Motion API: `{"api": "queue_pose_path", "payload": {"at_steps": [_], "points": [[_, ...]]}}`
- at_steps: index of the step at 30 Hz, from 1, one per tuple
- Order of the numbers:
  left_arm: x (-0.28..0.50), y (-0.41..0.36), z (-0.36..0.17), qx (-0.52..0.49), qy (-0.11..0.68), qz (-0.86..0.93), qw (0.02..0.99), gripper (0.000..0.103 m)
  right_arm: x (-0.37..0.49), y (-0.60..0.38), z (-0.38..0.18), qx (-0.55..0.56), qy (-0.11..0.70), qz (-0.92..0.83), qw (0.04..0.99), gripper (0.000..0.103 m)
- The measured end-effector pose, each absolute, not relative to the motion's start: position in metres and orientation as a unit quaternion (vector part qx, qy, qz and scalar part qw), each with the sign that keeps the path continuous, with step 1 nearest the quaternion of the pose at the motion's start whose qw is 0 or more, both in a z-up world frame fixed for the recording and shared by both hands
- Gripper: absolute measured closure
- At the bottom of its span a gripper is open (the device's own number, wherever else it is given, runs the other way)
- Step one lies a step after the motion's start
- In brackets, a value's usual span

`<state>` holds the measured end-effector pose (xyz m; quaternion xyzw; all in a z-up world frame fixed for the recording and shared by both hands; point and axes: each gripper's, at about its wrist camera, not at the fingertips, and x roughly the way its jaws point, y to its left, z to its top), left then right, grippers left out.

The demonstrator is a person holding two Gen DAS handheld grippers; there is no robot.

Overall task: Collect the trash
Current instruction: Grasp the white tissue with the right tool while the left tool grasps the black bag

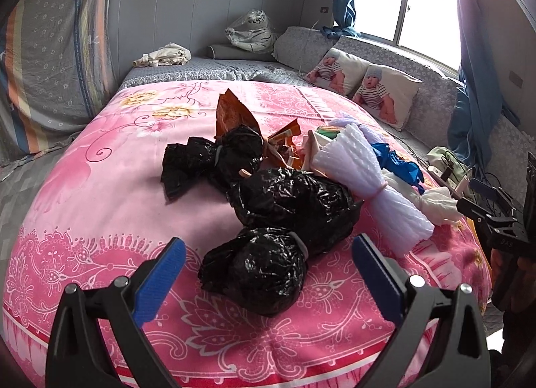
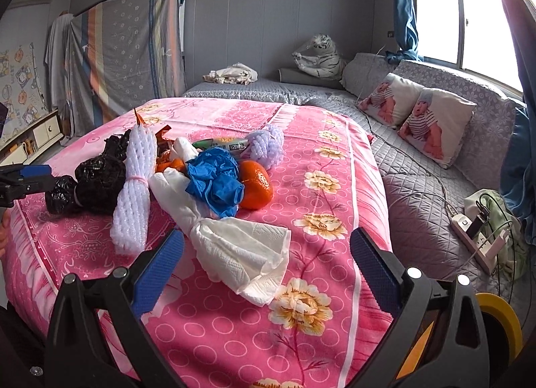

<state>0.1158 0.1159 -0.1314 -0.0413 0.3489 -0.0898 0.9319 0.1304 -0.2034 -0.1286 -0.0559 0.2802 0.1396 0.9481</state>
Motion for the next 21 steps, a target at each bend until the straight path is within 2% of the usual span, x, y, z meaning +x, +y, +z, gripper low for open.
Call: {"api": "queue_pose_path", "payload": {"at_steps": [13, 19, 21], "points": [[0.141, 0.115, -0.151, -0.030, 0.382, -0.115, 0.917, 0.007, 0.163, -0.186, -0.143, -0.084, 0.321, 0.181, 0.926, 0.008], [0.147, 0.107, -0.156, -0.016, 0.390, -0.123, 0.912, 0.019, 0.176, -0.173, -0.148, -0.103, 0.345, 0.197, 0.912, 0.008], [0.147, 0.103, -0.156, -0.006, 0.390, -0.120, 0.913, 0.027, 0.178, -0.171, -0.151, -0.106, 0.349, 0.197, 0.910, 0.009]]}}
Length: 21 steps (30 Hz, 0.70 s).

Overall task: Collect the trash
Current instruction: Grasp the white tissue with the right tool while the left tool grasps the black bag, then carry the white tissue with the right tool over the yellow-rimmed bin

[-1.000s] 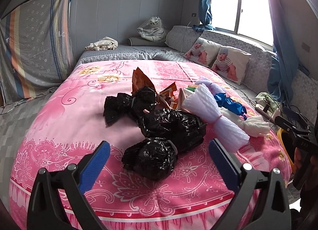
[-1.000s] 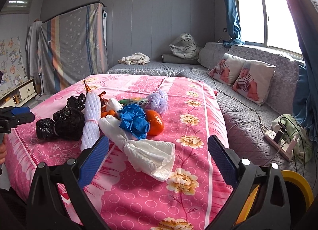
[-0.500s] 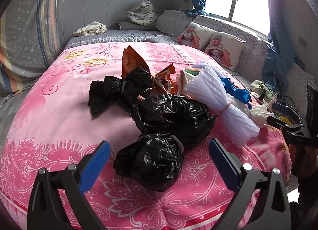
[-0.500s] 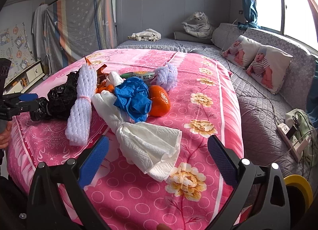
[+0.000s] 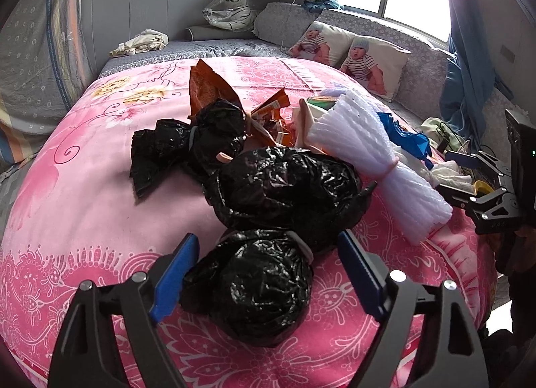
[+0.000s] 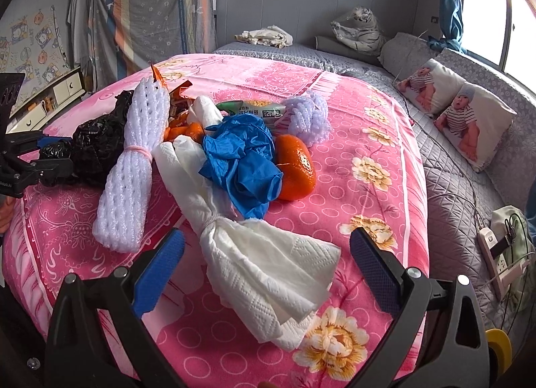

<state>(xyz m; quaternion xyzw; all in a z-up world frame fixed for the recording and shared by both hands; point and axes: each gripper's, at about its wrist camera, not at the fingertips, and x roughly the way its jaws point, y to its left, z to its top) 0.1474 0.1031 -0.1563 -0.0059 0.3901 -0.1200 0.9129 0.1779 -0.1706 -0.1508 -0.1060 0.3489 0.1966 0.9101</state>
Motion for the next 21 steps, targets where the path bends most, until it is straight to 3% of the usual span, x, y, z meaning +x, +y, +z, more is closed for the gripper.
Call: {"api": "queue_pose_path", "payload": {"at_steps": [3, 6, 9, 13, 21], "points": [[0.147, 0.099, -0.156, 0.003, 0.387, -0.116, 0.915, 0.035, 0.180, -0.170, -0.153, -0.100, 0.360, 0.198, 0.906, 0.025], [0.147, 0.093, -0.154, 0.014, 0.387, -0.113, 0.915, 0.045, 0.181, -0.171, -0.157, -0.093, 0.370, 0.201, 0.902, 0.030], [0.145, 0.087, -0.155, 0.025, 0.388, -0.109, 0.915, 0.058, 0.178, -0.172, -0.155, -0.082, 0.372, 0.205, 0.901, 0.043], [0.137, 0.088, -0.151, 0.014, 0.383, -0.109, 0.917, 0.063, 0.168, -0.173, -0.151, -0.077, 0.376, 0.211, 0.899, 0.063], [0.106, 0.103, -0.138, -0.037, 0.360, -0.119, 0.925, 0.068, 0.139, -0.184, -0.136, -0.032, 0.358, 0.223, 0.906, 0.068]]}}
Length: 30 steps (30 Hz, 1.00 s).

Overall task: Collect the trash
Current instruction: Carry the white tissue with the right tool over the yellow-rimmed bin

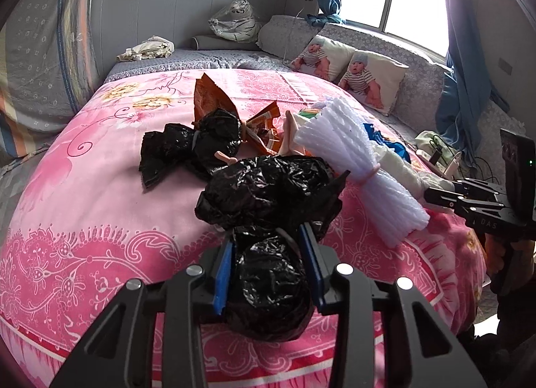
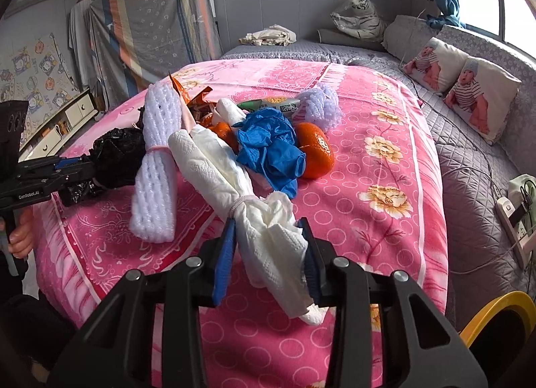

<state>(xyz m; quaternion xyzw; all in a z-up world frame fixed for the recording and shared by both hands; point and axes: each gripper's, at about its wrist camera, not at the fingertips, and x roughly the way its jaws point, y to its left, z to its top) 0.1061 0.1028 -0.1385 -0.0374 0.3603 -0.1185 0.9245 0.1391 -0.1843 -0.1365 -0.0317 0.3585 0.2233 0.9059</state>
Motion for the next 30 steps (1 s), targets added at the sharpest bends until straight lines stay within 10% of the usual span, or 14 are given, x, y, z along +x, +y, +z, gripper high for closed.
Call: {"api": "queue_pose_path", "payload": {"at_steps": [30], "points": [[0.076, 0.058, -0.079, -0.069, 0.284, -0.162, 0.943, 0.068, 0.091, -0.227, -0.081, 0.055, 0.291, 0.147, 0.944, 0.068]]}}
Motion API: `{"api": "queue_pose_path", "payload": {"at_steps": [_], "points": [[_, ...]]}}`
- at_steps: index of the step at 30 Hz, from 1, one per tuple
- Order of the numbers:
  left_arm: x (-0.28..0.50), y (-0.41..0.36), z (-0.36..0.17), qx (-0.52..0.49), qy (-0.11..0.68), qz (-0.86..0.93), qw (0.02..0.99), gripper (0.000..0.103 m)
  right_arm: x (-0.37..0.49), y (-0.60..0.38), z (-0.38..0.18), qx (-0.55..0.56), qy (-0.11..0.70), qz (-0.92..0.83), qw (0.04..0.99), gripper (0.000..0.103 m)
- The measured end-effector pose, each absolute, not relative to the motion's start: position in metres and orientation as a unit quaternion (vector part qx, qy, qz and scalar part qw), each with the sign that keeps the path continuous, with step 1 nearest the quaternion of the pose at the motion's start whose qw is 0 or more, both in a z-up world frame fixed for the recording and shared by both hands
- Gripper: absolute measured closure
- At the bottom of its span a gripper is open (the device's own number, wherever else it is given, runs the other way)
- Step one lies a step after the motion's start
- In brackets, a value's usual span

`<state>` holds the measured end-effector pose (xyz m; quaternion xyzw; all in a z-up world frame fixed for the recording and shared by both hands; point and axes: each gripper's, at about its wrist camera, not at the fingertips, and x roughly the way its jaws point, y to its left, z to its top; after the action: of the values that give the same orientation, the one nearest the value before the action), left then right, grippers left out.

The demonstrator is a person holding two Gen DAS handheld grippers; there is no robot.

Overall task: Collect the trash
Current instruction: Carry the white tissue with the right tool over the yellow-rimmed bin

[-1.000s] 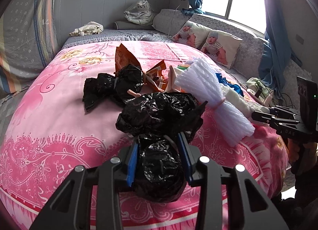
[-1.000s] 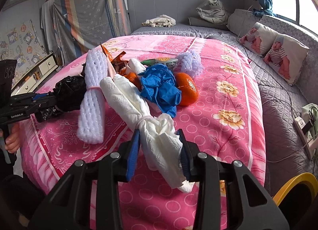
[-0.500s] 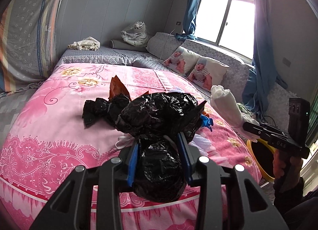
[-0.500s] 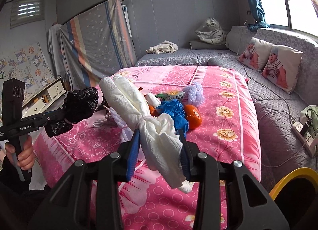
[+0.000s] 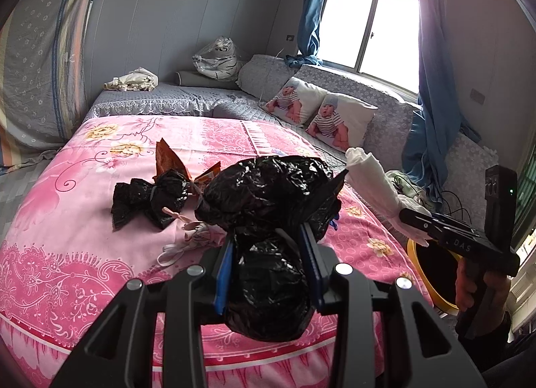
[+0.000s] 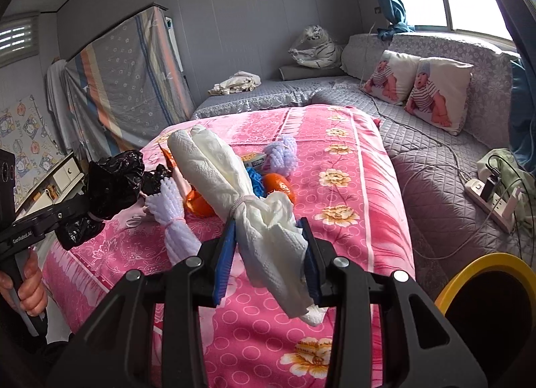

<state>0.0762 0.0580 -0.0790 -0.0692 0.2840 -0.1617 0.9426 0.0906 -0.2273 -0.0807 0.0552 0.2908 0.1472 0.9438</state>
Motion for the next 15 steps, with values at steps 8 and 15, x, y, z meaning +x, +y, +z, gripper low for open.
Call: {"api": "queue_pose_path", "payload": {"at_steps": [8, 15], "points": [[0.095, 0.014, -0.077, -0.040, 0.294, -0.192, 0.936, 0.068, 0.094, -0.264, -0.086, 0.068, 0.295, 0.063, 0.951, 0.068], [0.113, -0.037, -0.077, -0.016, 0.307, -0.237, 0.922, 0.068, 0.091, -0.307, -0.087, 0.090, 0.297, 0.008, 0.950, 0.068]]}}
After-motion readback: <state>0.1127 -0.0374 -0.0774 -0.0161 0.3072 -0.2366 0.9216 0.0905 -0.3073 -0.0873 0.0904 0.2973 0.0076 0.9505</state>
